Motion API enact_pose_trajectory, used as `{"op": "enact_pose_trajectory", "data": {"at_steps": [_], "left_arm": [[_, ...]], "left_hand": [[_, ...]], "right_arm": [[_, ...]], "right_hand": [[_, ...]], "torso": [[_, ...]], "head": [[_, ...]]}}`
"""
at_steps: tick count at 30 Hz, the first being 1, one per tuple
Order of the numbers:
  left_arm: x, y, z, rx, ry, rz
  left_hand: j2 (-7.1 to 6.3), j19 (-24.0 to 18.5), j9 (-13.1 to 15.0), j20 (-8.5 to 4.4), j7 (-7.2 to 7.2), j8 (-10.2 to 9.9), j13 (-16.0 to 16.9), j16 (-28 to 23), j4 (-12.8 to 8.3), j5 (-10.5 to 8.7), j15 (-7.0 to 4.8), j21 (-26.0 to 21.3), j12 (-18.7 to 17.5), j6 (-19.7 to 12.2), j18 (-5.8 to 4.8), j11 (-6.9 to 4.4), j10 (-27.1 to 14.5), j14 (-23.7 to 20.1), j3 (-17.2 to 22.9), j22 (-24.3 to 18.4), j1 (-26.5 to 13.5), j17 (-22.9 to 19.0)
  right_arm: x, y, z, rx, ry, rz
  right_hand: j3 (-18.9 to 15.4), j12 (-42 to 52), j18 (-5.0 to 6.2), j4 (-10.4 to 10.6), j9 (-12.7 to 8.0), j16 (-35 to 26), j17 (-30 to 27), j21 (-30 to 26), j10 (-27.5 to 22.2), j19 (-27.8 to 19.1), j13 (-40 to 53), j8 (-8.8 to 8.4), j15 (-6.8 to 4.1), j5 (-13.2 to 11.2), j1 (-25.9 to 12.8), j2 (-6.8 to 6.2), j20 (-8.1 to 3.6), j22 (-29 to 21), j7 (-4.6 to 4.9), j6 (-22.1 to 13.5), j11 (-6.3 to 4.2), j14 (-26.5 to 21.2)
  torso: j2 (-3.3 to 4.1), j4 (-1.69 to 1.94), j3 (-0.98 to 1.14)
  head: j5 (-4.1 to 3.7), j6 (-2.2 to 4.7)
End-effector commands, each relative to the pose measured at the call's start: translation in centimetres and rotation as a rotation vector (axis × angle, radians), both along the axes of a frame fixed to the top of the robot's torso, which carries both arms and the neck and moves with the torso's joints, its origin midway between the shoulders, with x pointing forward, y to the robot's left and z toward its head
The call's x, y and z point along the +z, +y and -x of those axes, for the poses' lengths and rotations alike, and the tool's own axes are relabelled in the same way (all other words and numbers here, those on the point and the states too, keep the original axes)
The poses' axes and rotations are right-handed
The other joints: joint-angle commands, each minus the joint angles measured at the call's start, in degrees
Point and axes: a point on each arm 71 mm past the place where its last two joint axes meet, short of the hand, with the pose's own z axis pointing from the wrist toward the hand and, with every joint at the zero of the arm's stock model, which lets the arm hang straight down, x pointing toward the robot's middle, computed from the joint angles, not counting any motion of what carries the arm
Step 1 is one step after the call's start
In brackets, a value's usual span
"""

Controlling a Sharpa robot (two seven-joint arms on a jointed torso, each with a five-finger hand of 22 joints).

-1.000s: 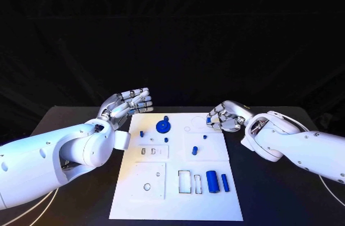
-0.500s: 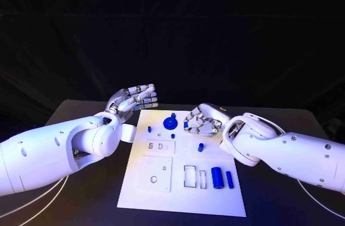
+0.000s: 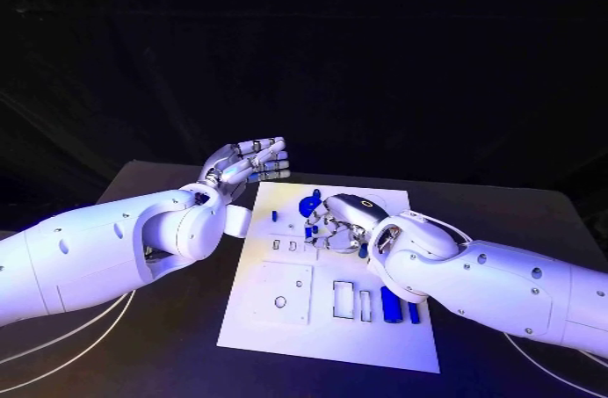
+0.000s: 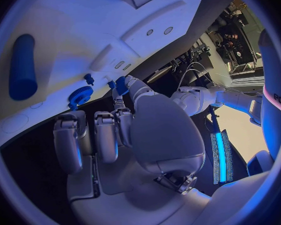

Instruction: Assemble the parts on the task board

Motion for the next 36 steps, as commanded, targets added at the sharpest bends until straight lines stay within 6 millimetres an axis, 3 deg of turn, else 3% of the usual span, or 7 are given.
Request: {"op": "enact_pose_trajectory", "data": {"at_steps": [1,6,12,21,36], "left_arm": [[0.1,-0.4,0.1,-0.024,-0.004,0.012],[0.1,-0.5,0.1,-0.027,-0.005,0.014],[0.1,-0.7,0.2,-0.032,-0.005,0.015],[0.1,-0.9,0.2,-0.036,-0.004,0.017],[0.1,-0.9,0.2,-0.038,-0.003,0.017]], "left_hand": [[0.05,-0.2,0.1,-0.04,5.9,-0.1,0.1,0.2,0.0,0.15,0.0,0.0,0.0,0.4,-0.33,-0.1,0.4,0.6,-0.2,-0.1,-0.3,0.1],[0.05,-0.2,0.1,-0.04,5.9,-0.1,0.1,0.2,0.0,0.15,0.0,0.0,0.0,0.4,-0.33,-0.1,0.4,0.6,-0.2,-0.1,-0.3,0.1],[0.05,-0.2,0.1,-0.04,5.9,-0.1,0.1,0.2,0.0,0.15,0.0,0.0,0.0,0.4,-0.33,-0.1,0.4,0.6,-0.2,-0.1,-0.3,0.1],[0.06,-0.2,0.1,-0.03,5.91,-0.1,0.1,0.2,0.0,0.16,0.0,0.0,0.0,0.3,-0.33,-0.11,0.4,0.6,-0.2,-0.1,-0.3,0.1],[0.07,-0.2,0.1,-0.03,5.91,-0.1,0.1,0.2,0.0,0.16,-0.01,0.0,0.0,0.2,-0.33,-0.11,0.3,0.6,-0.2,-0.1,-0.3,0.1]], "right_arm": [[-0.4,0.5,0.1,0.005,-0.036,0.049],[-1.0,1.2,0.3,0.013,-0.039,0.062],[-1.5,1.4,0.3,0.007,-0.043,0.077],[-2.2,1.7,0.0,-0.005,-0.044,0.097],[-2.8,1.9,-0.1,-0.009,-0.032,0.125]], "right_hand": [[0.2,0.2,-0.81,0.2,0.5,0.2,12.0,0.3,0.4,6.1,7.5,0.44,-0.32,0.4,-0.4,0.19,-0.36,15.1,-0.66,1.2,-0.15,5.3],[0.2,0.1,-0.81,0.2,0.5,0.1,12.0,0.3,0.3,6.1,7.5,0.45,-0.32,0.4,-0.5,0.11,-0.36,15.1,-0.66,1.3,-0.15,5.3],[0.2,0.1,-0.81,0.2,0.5,0.2,12.0,0.3,0.3,6.1,7.5,0.45,-0.33,0.3,-0.6,0.03,-0.37,15.1,-0.67,1.2,-0.16,5.3],[0.2,0.0,-0.81,0.2,0.5,0.1,11.9,0.3,0.3,6.1,7.4,0.44,-0.33,0.3,-0.8,-0.15,-0.37,15.1,-0.66,1.2,-0.16,5.2],[0.2,-0.3,-0.75,0.2,0.5,-0.1,11.6,0.1,0.0,5.9,7.1,0.28,-0.3,-0.5,-1.2,-0.59,-0.36,14.9,-0.56,0.9,-0.09,5.2]], "torso": [[0.09,0.02,0.06],[0.08,0.13,0.03],[-0.01,-0.03,0.02],[-0.01,0.1,0.02],[0.02,-0.03,0.01]], "head": [[0.16,-0.3],[0.31,-0.59],[0.56,-0.9],[0.64,-0.91],[0.79,-0.84]]}}
